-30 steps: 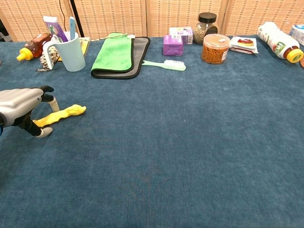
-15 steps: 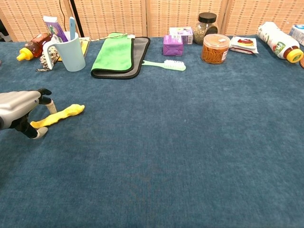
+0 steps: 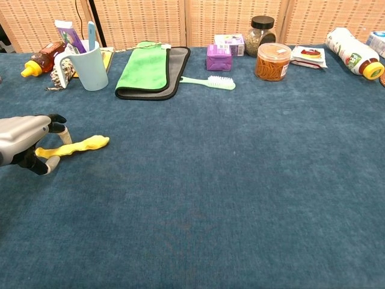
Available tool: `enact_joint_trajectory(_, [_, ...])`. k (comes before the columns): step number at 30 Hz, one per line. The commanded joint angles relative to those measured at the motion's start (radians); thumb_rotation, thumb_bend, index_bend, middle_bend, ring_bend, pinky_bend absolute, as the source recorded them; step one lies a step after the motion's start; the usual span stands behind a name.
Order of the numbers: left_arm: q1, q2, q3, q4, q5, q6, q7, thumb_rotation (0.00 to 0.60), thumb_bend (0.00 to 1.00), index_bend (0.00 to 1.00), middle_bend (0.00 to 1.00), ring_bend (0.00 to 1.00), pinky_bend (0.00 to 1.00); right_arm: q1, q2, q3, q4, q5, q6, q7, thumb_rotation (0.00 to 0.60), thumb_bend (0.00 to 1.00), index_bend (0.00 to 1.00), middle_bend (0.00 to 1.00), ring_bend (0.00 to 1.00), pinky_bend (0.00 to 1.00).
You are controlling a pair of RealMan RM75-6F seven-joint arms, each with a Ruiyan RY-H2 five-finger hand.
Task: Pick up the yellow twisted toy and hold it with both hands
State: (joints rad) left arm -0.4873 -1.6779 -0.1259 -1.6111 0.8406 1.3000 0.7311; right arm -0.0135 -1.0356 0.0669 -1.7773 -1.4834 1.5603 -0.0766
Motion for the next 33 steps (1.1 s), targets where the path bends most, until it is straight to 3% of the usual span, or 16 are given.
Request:
enact_joint_trajectory(1, [0.003, 0.003, -0.004, 0.001, 0.018, 0.006, -0.018, 0.600, 0.52, 0.52, 0.10, 0.05, 0.00, -0.001, -0.002, 0.000, 0.000, -0.002, 0.002, -0.002, 0.600, 0.29, 0.06, 0.06, 0.00, 0.00])
enact_joint_trajectory(19, [0.028, 0.067, -0.021, -0.053, 0.120, 0.033, -0.119, 0.600, 0.56, 0.63, 0.19, 0.11, 0.00, 0.007, -0.004, 0.000, -0.007, -0.013, -0.006, -0.011, 0.600, 0.29, 0.06, 0.06, 0.00, 0.00])
enact_joint_trajectory(24, [0.014, 0.141, -0.010, -0.106, 0.181, 0.018, -0.101, 0.600, 0.56, 0.65, 0.19, 0.11, 0.00, 0.028, 0.004, 0.004, -0.022, -0.027, -0.029, -0.011, 0.600, 0.29, 0.07, 0.06, 0.00, 0.00])
enact_joint_trajectory(33, [-0.049, 0.301, 0.010, -0.221, 0.284, -0.130, -0.147, 0.600, 0.56, 0.65, 0.19, 0.08, 0.00, 0.075, 0.022, 0.016, -0.079, -0.079, -0.060, 0.018, 0.600, 0.29, 0.18, 0.09, 0.03, 0.00])
